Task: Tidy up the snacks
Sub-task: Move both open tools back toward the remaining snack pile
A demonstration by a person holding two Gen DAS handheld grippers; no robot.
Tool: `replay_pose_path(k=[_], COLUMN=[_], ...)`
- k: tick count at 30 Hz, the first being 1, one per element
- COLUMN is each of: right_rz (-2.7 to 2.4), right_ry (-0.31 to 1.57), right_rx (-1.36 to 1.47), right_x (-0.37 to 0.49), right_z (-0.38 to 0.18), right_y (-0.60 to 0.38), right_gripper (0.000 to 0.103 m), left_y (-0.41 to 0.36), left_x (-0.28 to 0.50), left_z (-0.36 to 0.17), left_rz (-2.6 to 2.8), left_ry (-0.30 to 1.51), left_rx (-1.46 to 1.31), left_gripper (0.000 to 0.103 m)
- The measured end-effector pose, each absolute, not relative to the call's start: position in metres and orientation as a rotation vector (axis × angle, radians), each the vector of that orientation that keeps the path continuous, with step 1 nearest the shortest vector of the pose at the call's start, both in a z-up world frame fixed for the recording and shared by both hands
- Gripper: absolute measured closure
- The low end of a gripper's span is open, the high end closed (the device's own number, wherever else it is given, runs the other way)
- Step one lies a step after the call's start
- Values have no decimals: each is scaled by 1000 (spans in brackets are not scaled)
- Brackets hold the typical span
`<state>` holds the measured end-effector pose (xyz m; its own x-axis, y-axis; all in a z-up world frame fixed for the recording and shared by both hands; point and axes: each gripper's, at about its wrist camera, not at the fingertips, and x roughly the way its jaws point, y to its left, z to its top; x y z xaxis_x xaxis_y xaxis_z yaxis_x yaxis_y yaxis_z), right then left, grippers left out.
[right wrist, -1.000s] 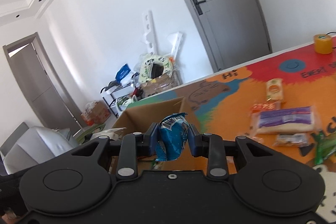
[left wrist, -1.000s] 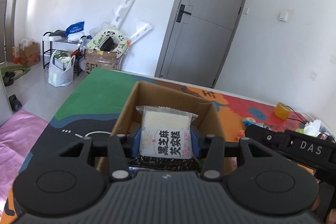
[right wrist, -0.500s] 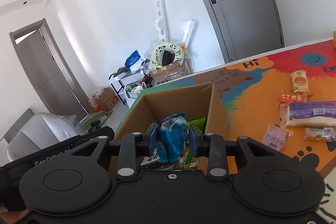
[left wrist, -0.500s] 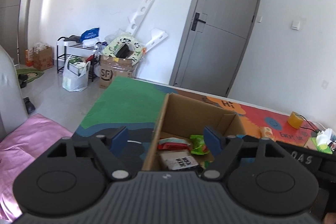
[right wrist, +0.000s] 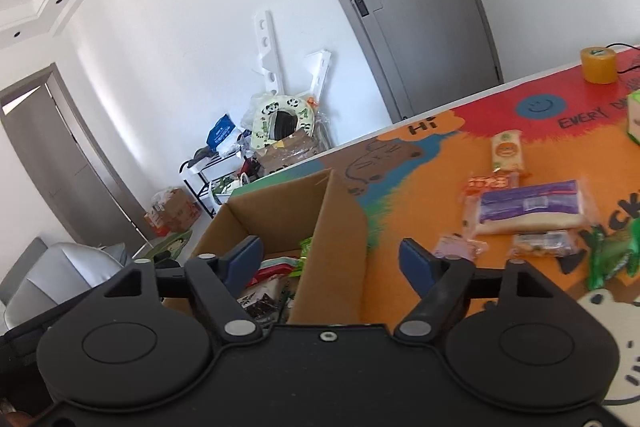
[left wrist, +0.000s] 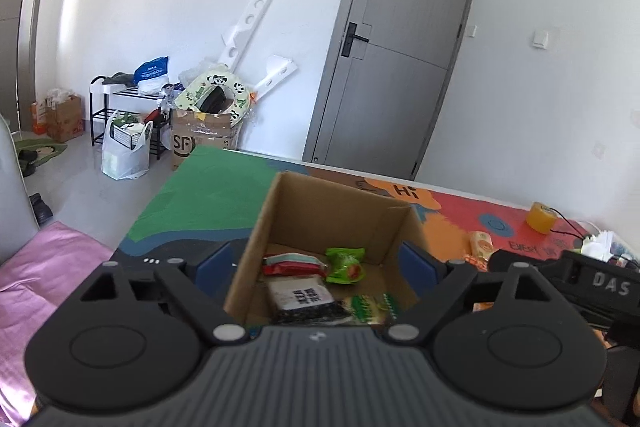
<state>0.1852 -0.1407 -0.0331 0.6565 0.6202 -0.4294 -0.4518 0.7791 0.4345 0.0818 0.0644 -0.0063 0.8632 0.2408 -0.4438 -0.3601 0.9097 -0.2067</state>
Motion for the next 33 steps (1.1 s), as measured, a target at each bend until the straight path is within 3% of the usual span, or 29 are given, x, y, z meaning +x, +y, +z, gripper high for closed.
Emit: replay_pose_path(k=[3,12,33], right_rz=[601,566,455], right_ry=[576,585,583], right_rx=[307,319,354], right_x=[183,182,195], right_z=[-30,-26,-31], right_y=[-154,-191,-266], right_gripper=[9,0,0], left_y=[55,24,-39], left_x=[83,89,115], left_z=[-2,6,8], left_rz=[302,221,99], left_ry=[423,456,502], left_rx=[-279,-244,-190], left_gripper=[11,4,4])
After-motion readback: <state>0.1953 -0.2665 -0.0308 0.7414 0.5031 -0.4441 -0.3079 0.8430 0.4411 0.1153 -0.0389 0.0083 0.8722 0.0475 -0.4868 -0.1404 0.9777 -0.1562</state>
